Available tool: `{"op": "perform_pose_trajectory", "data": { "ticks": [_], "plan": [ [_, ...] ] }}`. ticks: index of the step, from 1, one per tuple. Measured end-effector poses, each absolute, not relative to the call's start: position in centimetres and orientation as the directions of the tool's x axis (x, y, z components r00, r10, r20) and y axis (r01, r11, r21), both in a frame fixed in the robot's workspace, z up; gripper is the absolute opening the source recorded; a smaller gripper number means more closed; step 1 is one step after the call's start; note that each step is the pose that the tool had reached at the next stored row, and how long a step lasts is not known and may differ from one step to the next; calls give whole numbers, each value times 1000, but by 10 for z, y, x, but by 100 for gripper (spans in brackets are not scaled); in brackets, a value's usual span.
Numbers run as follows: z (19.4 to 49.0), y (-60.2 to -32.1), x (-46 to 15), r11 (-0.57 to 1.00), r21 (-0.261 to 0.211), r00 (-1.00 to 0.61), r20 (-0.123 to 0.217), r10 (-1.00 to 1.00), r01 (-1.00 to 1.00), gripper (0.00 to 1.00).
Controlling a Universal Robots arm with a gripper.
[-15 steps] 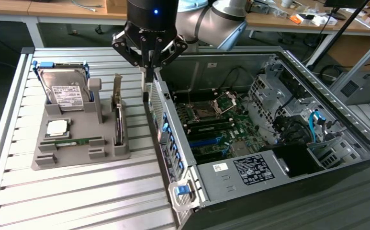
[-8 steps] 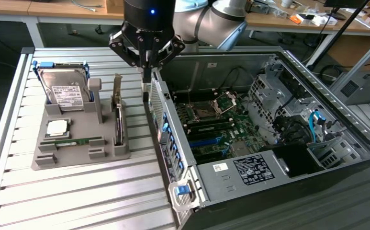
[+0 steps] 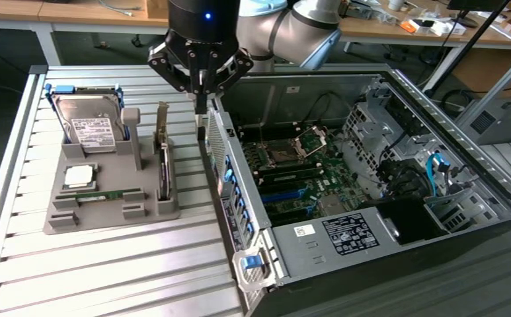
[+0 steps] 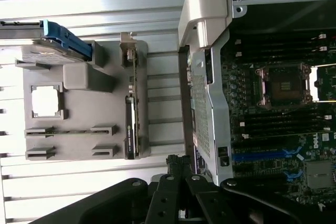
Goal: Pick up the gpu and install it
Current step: 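Reach for the gpu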
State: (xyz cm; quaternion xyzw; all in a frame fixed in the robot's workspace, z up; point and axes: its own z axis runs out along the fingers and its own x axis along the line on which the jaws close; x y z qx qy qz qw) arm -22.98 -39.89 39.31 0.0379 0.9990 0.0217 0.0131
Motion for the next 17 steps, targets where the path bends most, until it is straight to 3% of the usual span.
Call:
{"op": "perform_pose_trajectory", "data": {
  "ticks": [17],
  "plan": [
    [393, -399, -238, 996, 44, -997, -24, 76, 75, 10]
  ]
}}
